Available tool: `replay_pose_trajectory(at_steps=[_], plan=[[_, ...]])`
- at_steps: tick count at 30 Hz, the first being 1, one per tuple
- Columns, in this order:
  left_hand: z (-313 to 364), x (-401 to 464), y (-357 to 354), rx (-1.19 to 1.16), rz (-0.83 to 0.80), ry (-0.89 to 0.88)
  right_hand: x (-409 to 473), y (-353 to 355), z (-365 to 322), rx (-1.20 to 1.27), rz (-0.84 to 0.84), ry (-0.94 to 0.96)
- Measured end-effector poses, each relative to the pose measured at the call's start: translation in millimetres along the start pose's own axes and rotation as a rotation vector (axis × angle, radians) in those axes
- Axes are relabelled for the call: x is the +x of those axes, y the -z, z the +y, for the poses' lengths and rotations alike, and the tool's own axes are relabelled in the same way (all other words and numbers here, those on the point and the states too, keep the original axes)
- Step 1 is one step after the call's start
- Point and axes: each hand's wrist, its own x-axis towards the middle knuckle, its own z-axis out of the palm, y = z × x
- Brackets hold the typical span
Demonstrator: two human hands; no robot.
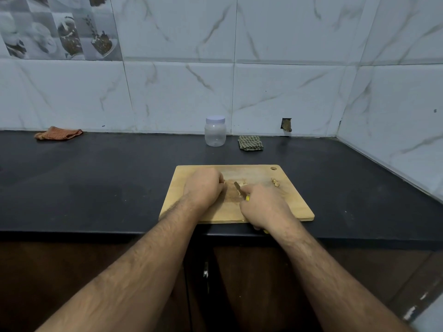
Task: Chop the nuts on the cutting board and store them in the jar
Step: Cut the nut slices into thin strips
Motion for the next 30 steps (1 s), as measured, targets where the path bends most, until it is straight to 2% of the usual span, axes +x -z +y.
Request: replay_pose_trajectory(at_steps=[2, 4, 7, 10, 16, 20, 24, 30], plan=[[0, -3, -1, -0.001, 0.035, -0.027, -2, -2, 2, 0.010, -0.014, -0.006], [0, -6, 0, -0.101, 0.030, 0.003, -3, -2, 3, 0.022, -0.013, -0.006], [-2, -5, 2, -0.430, -0.059, 0.156, -5, -1, 3, 0.045, -0.009, -0.005], [1, -5, 5, -0.563, -0.142, 0.268, -5, 1, 3, 0.051, -0.014, -0.005], [6, -1, 12, -0.483, -0.257, 0.364, -7, 4, 6, 0.083, -0.016, -0.009], [0, -1, 13, -0.464, -0.191, 0.387, -8, 4, 6, 0.083, -0.012, -0.001], [-4, -2, 12, -0.472, -0.165, 0.289, -10, 4, 5, 0.080, -0.004, 0.004], [-1, -4, 6, -0.505, -0.282, 0.199, -15, 6, 4, 0.048, -0.014, 0.006]])
